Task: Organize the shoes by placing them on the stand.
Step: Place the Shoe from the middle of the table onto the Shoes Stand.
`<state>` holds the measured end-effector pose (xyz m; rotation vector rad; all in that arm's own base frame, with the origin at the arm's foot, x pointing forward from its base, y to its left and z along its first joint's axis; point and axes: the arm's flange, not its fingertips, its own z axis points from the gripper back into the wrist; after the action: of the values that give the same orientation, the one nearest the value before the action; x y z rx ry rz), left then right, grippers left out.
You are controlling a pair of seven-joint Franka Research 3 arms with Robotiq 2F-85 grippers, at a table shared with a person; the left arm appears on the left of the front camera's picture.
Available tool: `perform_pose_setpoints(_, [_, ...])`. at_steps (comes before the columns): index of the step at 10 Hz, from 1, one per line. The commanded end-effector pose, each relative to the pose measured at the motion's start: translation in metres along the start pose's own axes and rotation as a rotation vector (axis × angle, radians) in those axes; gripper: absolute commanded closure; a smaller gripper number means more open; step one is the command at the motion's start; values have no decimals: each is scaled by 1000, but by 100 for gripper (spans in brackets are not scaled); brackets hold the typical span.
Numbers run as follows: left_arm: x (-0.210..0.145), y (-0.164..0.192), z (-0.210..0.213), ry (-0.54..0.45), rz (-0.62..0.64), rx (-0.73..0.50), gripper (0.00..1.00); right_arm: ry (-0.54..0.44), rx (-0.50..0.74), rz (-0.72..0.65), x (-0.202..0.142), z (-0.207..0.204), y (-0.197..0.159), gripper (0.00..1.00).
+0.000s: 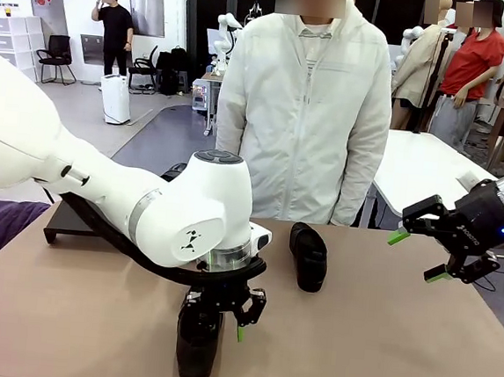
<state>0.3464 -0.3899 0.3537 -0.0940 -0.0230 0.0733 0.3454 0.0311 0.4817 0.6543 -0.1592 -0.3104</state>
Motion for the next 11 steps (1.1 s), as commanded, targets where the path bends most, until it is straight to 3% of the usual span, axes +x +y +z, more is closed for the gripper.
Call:
perform_pose_setpoints(1, [1,-6,0,-27,31,35,100,1,14,-23,-1,1,3,0])
perform_pose_setpoints(6, [0,1,5,-65,62,57,100,1,14,-23,-1,1,3,0])
perform_pose_setpoints(7, [2,11,16,-137,111,90,100,1,14,-23,-1,1,3,0])
perform_pose_setpoints(11, [-28,91,121,-159,-137,-12,100,1,14,-23,-1,1,3,0])
